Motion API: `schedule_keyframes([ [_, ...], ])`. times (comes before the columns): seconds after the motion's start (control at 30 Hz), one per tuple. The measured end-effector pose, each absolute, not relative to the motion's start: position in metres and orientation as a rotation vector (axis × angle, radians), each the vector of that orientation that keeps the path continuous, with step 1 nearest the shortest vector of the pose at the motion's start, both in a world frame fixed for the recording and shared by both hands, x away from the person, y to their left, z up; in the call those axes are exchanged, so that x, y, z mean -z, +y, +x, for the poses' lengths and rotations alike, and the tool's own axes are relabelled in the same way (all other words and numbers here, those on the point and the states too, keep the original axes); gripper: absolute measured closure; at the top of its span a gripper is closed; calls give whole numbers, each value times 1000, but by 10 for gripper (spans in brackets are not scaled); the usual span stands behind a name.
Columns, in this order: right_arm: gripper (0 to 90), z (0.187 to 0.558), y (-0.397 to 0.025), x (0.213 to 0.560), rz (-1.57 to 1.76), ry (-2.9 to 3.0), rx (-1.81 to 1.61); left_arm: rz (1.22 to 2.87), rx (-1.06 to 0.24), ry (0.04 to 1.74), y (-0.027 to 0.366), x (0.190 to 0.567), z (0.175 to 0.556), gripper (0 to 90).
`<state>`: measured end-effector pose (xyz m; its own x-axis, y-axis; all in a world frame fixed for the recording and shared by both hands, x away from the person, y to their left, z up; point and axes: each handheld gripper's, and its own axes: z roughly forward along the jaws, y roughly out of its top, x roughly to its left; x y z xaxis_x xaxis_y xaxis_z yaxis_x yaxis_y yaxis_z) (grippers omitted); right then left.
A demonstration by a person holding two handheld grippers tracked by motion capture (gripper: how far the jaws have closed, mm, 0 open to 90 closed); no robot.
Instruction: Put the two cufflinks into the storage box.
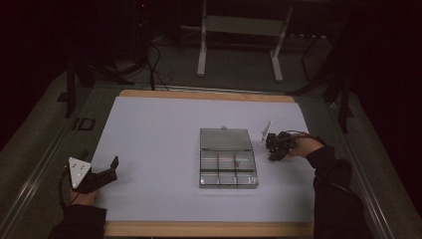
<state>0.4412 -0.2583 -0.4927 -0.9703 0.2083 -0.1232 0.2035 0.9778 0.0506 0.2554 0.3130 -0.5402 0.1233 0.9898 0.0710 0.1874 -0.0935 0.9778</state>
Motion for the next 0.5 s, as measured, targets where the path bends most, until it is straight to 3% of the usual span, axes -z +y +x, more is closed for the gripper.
schedule_keyframes([
  [0.3, 778, 443, -259, 494, 374, 3050, -55, 1467, -1086, 1220, 313, 540, 255, 4],
  [0.5, 786, 442, -257, 494, 352, 3049, -19, 1467, -1083, 1222, 313, 540, 256, 4],
])
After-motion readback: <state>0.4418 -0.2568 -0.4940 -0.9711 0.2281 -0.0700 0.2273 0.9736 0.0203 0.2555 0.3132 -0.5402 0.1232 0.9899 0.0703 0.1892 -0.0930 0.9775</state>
